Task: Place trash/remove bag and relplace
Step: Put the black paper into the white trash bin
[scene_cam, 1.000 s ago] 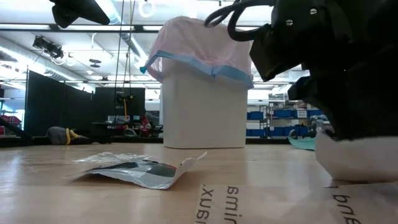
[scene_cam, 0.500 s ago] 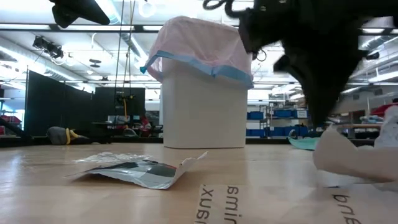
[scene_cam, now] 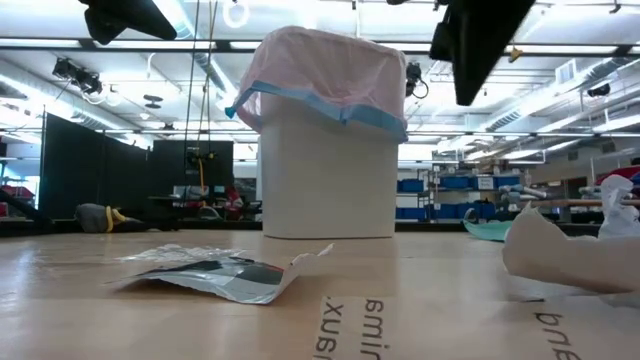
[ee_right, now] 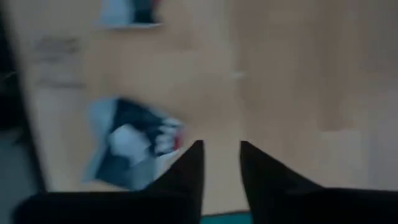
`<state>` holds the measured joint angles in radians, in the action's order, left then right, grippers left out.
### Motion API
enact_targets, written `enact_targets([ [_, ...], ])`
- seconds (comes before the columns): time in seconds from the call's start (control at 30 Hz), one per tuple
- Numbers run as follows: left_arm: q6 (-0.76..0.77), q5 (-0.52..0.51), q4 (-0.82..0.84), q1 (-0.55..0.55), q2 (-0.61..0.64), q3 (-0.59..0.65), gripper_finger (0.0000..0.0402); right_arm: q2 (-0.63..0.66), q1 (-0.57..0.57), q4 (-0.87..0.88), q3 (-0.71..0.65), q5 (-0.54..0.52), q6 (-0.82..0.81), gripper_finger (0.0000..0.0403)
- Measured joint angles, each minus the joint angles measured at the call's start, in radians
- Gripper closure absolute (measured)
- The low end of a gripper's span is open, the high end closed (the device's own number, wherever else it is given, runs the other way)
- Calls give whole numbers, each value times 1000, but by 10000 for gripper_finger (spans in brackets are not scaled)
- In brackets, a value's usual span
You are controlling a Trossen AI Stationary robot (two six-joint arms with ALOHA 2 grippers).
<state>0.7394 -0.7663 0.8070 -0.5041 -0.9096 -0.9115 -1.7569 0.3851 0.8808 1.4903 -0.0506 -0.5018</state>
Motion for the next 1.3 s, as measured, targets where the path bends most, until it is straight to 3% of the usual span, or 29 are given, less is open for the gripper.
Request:
enact_targets([
  [0.13, -1, 0, 0, 0, 0, 0, 394, -51, 1, -79, -36, 156, 55, 231],
  [0.27, -2, 0, -1, 0, 0, 0, 394, -90, -6, -122, -99, 219, 40, 172],
  [0.4, -2, 0, 0, 0, 0, 0, 394, -106, -14, -175, -156, 231, 25, 146],
  [0.53, -2, 0, 0, 0, 0, 0, 394, -105, -14, -269, -216, 240, 15, 145],
  [0.7, -2, 0, 0, 0, 0, 1, 394, -105, -10, -459, -292, 344, -43, 166],
  [0.83, -2, 0, 0, 0, 0, 1, 394, -105, -3, -514, -330, 358, -94, 202],
  [1.03, -8, 0, 0, 0, 0, 1, 394, -105, -3, -510, -349, 354, -62, 379],
  [1.3, -8, 0, 1, 0, 0, 1, 394, -102, -11, -517, -319, 164, -74, 402],
])
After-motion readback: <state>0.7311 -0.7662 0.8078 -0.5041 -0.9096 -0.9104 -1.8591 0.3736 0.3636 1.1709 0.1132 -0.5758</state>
